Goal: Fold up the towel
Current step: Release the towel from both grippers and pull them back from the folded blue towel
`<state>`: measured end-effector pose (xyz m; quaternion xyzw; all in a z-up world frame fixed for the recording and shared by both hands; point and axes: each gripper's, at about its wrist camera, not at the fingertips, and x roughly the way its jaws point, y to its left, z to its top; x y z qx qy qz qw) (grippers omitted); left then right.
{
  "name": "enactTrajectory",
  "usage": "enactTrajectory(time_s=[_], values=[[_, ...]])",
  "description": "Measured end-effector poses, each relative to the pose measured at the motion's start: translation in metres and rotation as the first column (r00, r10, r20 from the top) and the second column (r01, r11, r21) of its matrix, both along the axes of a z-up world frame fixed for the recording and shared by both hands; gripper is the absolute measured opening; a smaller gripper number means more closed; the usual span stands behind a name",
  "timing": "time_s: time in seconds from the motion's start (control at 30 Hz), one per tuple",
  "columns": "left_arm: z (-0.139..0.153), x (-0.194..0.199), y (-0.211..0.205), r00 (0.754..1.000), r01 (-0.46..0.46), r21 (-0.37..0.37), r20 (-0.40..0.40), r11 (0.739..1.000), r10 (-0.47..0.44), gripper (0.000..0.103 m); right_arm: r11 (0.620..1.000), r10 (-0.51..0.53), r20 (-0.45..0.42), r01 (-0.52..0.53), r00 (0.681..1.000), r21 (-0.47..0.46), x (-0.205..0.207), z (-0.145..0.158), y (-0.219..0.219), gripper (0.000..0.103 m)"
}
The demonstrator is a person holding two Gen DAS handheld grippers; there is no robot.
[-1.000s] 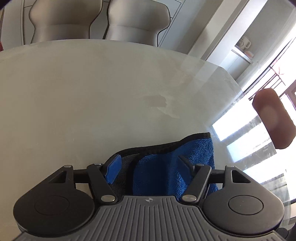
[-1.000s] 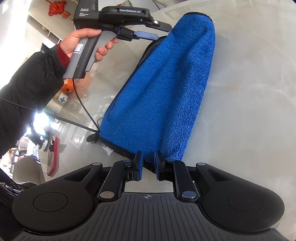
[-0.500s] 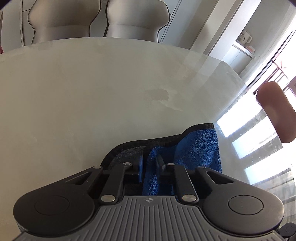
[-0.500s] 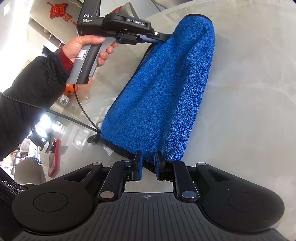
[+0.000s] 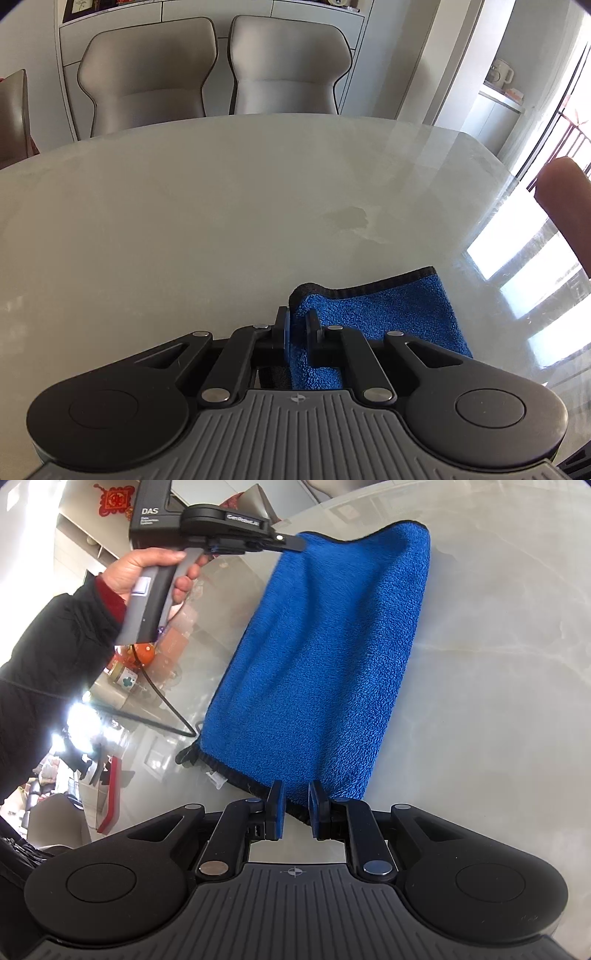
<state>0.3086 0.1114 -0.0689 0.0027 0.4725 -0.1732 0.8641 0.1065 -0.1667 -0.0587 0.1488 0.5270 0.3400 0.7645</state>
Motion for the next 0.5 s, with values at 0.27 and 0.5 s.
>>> enactTrajectory(time_s=[0.27, 0.5], values=[[-0.001, -0.005, -0.003, 0.999, -0.037, 0.071, 0.009, 0.997, 0.037, 0.034, 1.0, 0.005, 0.005, -0.005, 1.0, -0.015, -0.001, 0.002, 0.001, 0.014], [0.03, -0.063, -0.004, 0.997, 0.022, -0.001, 0.069, 1.0, -0.022, 0.052, 0.999, 0.004, 0.04, -0.002, 0.999, -0.036, 0.001, 0.018, 0.006, 0.028]])
